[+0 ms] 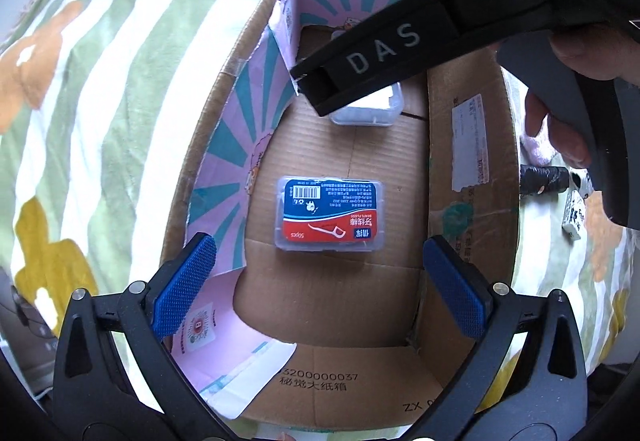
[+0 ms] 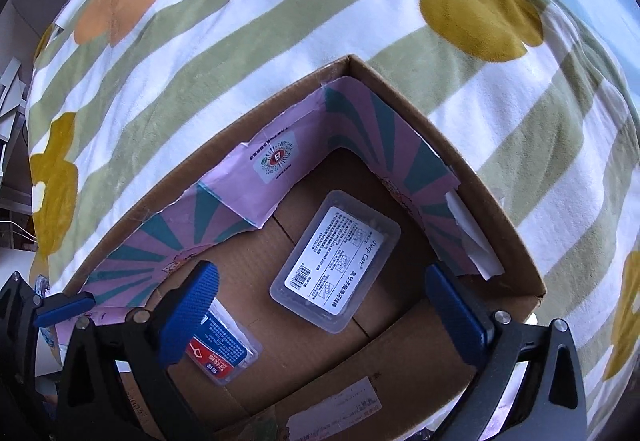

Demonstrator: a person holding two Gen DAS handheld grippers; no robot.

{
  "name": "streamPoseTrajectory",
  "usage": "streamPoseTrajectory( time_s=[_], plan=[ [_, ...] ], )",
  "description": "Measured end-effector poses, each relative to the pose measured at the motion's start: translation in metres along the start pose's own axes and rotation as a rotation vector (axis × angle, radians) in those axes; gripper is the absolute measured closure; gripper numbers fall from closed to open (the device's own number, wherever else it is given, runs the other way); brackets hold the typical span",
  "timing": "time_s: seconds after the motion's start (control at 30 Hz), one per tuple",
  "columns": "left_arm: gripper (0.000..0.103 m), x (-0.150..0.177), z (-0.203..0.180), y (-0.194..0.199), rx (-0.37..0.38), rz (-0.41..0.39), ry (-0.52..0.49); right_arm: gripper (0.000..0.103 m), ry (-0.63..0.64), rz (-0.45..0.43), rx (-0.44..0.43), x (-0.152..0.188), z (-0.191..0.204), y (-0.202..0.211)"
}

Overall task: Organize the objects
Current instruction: 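Withdraw both grippers from the cardboard box back toward the remaining items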

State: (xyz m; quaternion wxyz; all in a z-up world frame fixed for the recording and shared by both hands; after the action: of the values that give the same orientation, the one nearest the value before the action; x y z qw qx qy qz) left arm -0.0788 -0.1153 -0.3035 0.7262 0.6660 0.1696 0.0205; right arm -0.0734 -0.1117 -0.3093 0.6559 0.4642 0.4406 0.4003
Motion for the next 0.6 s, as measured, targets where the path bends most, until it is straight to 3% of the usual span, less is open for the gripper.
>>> streamPoseTrajectory(
  time_s=[0.4, 0.6],
  plan=[
    [0.000, -0.005, 0.005, 0.055, -0.005, -0.088, 0.003, 0.000, -0.072, -0.102, 0.007, 0.020, 0.014, 0.090],
    [0.000, -0.008, 0.001, 0.099, -0.003, -0.144, -0.001, 0.001, -0.129, -0.175, 0.077, 0.050, 0.019, 0.151]
  ],
)
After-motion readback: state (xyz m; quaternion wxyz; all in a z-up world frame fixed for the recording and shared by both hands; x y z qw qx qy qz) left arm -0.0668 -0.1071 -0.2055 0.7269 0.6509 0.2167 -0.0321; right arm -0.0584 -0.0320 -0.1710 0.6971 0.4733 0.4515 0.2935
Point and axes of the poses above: each gripper's, at about its wrist camera, not at the fingertips, and y roughly against the way its jaws point, z to its left, x to its underside, the point moved 10 cm from there along -y, roughly the way its jaws point, and after that the axes turned 7 degrees about -x, right-handed, at the moved point
